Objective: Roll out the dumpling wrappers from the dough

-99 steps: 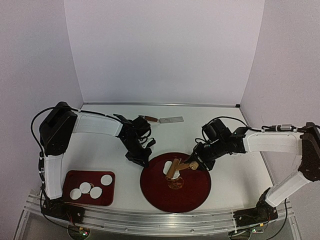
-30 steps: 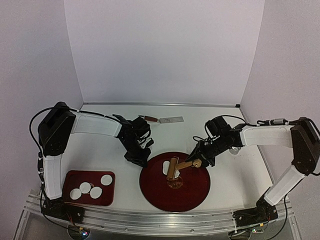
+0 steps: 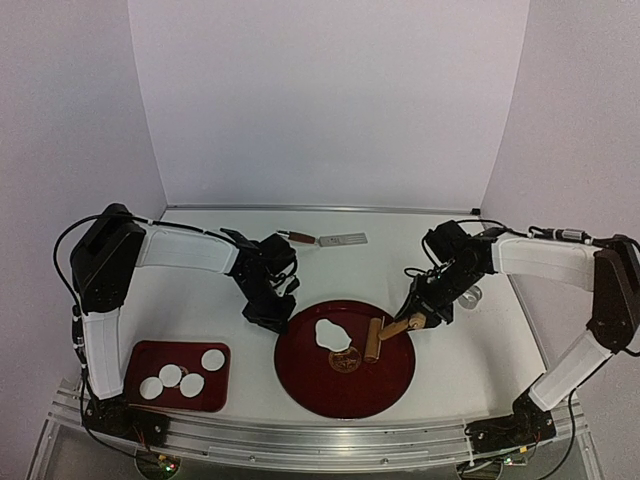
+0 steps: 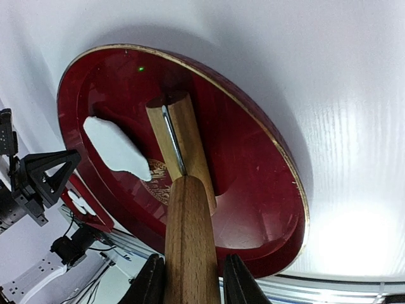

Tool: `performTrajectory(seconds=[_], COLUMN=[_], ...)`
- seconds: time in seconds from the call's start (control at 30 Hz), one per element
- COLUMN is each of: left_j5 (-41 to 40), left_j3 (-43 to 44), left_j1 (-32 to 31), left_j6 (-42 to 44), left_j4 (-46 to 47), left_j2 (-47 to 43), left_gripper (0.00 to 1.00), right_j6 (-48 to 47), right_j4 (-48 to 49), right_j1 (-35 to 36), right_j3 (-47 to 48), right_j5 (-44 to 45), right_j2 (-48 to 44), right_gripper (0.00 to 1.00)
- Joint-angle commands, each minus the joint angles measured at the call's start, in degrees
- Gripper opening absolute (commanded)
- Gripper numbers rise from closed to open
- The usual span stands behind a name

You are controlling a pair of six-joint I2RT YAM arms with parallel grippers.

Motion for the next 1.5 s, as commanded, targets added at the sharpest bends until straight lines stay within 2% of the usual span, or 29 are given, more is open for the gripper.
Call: performTrajectory(seconds=[0.0,0.27,0.47,0.63,0.73,0.87,1.13,1.47], left_j5=[-2.61,-4.18,-6.78,-9.92,-6.85,-2.06,4.96,3.26], left_j3=[2.48,3.16,3.75,4.54,3.26,1.47,-5.35,-9.67], left_j1=[0.16,0.16,0.16,1.22,3.76,7.29,13.66,15.80], left_j6=[-1.96,-3.51,-6.23,-9.10,-11.36,-14.66,-23.19,-28.20], left_j4=[0.06,-0.74,-2.26,-4.34,-2.18,0.97,7.02,7.67], left_j2=[-1.11,-4.28,-8.52,-12.66,-16.09,-19.71,-24.54,-27.77], left_gripper=[0.07,0.29,0.46,0.74,0.83,0.87,0.89,0.89], right_j6=[-7.59,-16.89,-17.98,-18.71,-17.13,-14.44,-15.58,-15.95], right_j4=[-12.17,-16.93,-18.65,-15.21,-7.96,-0.90,3.55,8.11], right_j1=[-0.36,-0.35,-2.71,-8.99,-13.32,-17.97,-21.80,-22.20], right_j3=[5.22,20.83,30.37,32.94,30.52,27.62,25.60,20.50], right_j5=[12.22,7.85,6.84,1.34,-3.58,-7.20,-7.23,-6.81], right_j2=[1.42,1.37,2.74,6.18,8.52,12.13,17.26,21.22], right_gripper=[0.00,0.00,0.00,0.00,0.00,0.00,0.03,0.11])
